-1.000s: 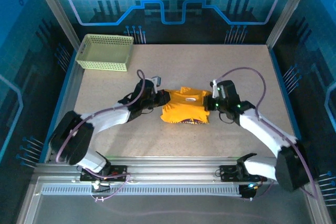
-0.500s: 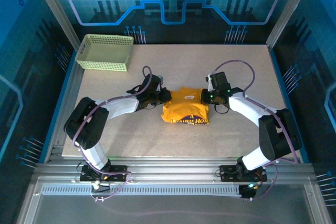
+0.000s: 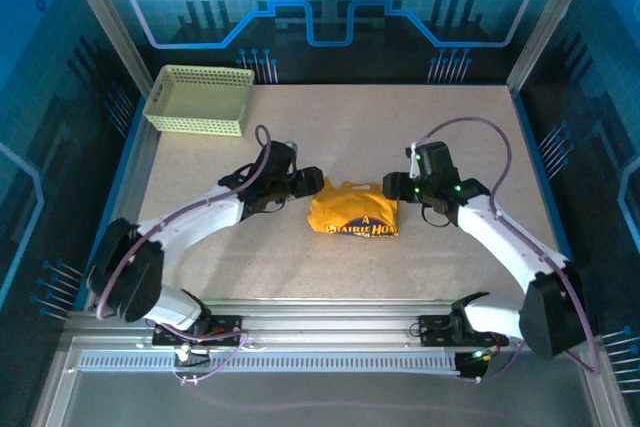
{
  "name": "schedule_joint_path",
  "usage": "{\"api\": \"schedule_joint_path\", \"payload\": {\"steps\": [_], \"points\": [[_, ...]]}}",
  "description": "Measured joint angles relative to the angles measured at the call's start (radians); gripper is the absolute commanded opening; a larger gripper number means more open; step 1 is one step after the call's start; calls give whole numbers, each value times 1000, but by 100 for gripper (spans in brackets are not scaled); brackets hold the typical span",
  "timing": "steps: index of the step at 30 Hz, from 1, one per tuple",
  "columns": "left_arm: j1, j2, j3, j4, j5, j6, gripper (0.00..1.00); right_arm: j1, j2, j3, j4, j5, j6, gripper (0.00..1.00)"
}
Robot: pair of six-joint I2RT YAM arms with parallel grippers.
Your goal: Fold the inside-out t-shirt
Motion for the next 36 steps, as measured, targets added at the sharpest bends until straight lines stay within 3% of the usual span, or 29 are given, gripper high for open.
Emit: {"api": "schedule_joint_path", "payload": {"steps": [6, 8, 9, 18, 23, 28, 30, 36], "points": [[-34, 5, -186, 147, 106, -34, 78, 1, -15, -202, 66, -130, 44, 70], [-42, 31, -211, 173, 127, -35, 72, 1, -12, -243, 87, -162, 58, 67], [-49, 44, -212, 182, 135, -38, 64, 1, -7, -253, 100, -174, 66, 62], [-67, 84, -223, 300, 187, -54, 21, 16, 13, -260, 149, -176, 109, 8], [-69, 97, -265, 301, 213, -58, 11, 39, 30, -265, 86, -132, 179, 0], [-81, 112, -306, 299, 233, -61, 11, 89, 53, -280, 46, -91, 263, 0], [-84, 115, -312, 296, 238, -61, 15, 113, 66, -280, 43, -71, 290, 2], [-84, 112, -304, 237, 220, -61, 37, 139, 74, -248, -27, 2, 318, 44]]}}
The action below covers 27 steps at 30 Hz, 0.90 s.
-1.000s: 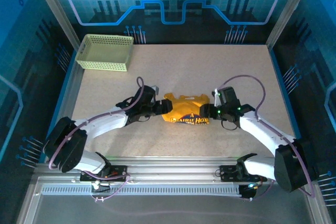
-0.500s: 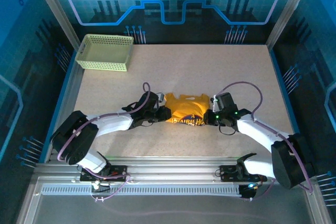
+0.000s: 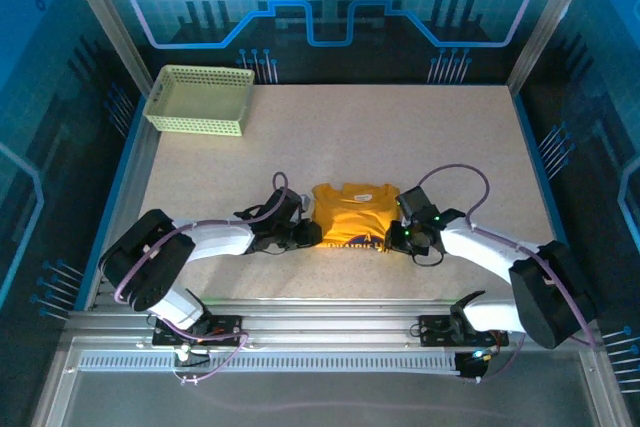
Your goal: Fold the inside-out t-shirt
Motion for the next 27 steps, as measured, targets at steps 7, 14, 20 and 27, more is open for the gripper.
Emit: {"api": "schedule_joint_path", "payload": {"steps": [7, 14, 20, 27], "points": [[1, -129, 71, -151, -108, 45, 58, 36, -184, 105, -193, 131, -48, 69], [32, -245, 122, -212, -229, 82, 64, 208, -100, 333, -294, 271, -69, 80], [159, -286, 88, -218, -253, 49, 75, 302, 167, 472, -294, 300, 5, 86], [234, -299, 40, -207, -252, 26, 82, 285, 412, 512, -278, 297, 56, 86]]}}
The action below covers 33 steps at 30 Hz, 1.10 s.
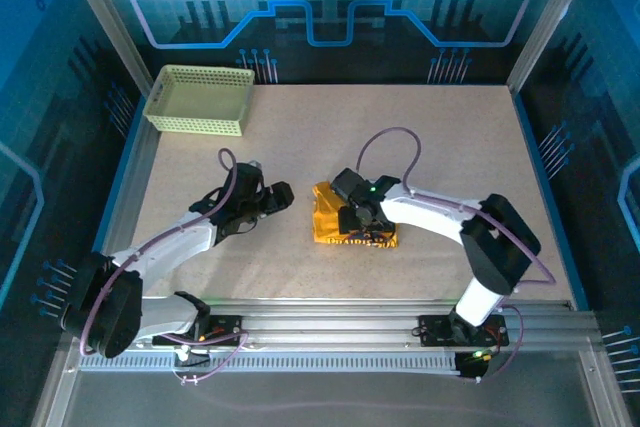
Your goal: Fold the inside-out t-shirt
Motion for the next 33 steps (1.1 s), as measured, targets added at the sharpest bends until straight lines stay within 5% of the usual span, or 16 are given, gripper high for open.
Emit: {"api": "schedule_joint_path", "payload": {"steps": [11, 21, 33], "points": [[61, -53, -24, 1, 0, 4, 88, -262, 78, 56, 72, 8, -198, 87], [105, -105, -24, -8, -4, 29, 99, -544, 266, 320, 72, -7, -483, 85], [143, -146, -24, -22, -46, 65, 99, -764, 449, 598, 57, 31, -777, 85]]}}
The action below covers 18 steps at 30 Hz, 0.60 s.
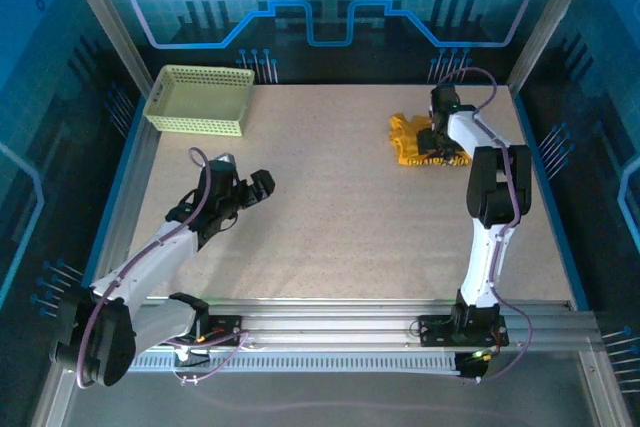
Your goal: Fold the inside-out t-shirt
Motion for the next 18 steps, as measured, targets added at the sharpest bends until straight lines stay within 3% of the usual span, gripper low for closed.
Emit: {"api": "schedule_joint_path", "payload": {"steps": [10, 15, 18], "points": [[13, 61, 7, 0, -39, 45, 99, -66, 125, 217, -54, -9, -55, 87], [14, 87, 45, 1, -94, 88, 99, -66, 76, 198, -74, -36, -55, 90], [14, 108, 69, 15, -152, 129, 99, -61, -42, 106, -68, -64, -55, 92]]}}
